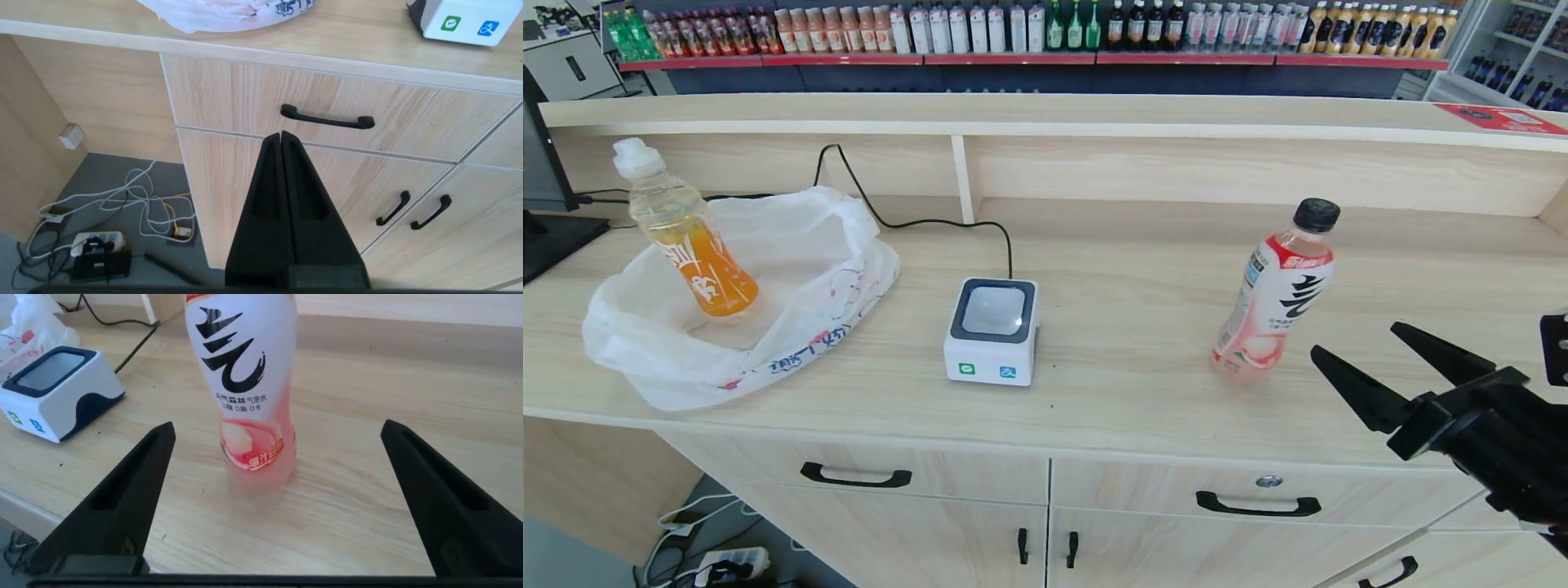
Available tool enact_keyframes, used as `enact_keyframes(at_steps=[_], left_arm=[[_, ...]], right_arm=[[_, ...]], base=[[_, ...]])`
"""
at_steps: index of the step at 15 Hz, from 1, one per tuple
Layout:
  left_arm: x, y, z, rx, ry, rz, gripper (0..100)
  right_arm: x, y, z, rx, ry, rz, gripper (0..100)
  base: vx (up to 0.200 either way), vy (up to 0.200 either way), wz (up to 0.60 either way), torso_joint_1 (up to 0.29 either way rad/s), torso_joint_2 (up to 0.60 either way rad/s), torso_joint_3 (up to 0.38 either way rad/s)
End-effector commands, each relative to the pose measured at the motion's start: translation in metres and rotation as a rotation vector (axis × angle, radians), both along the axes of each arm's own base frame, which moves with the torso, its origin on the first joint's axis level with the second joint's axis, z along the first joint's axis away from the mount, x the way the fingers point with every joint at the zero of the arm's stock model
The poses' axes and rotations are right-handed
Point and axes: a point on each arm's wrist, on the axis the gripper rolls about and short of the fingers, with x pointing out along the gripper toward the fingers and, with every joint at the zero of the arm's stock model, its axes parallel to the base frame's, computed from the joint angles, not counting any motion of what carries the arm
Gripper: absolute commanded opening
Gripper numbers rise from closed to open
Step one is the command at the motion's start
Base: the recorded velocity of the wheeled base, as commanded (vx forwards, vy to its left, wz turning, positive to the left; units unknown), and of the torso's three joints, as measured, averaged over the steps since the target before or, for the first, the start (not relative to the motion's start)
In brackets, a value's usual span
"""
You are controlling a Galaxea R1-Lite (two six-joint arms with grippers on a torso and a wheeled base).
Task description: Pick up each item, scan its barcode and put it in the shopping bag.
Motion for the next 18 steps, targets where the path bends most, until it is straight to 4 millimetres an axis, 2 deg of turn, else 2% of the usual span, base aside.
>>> enact_keyframes(at_steps=[1,5,11,18], left_arm=[[0.000,0.000,0.000,0.000,0.000,0.000,0],[0.000,0.000,0.000,0.000,0.000,0.000,0],[0.000,0.000,0.000,0.000,0.000,0.000,0],[0.000,0.000,0.000,0.000,0.000,0.000,0]], right_arm=[[0.011,0.003,-0.004,-0.005,0.018,0.005,100],[0.027,0.008,-0.007,-0.008,0.032,0.008,100],[0.043,0.030,-0.011,-0.013,0.041,0.081,100],[0.052,0.032,-0.017,-0.032,0.057,0.067,100]], base=[[0.000,0.000,0.00,0.000,0.00,0.000],[0.000,0.000,0.00,0.000,0.00,0.000],[0.000,0.000,0.00,0.000,0.00,0.000],[0.000,0.000,0.00,0.000,0.00,0.000]])
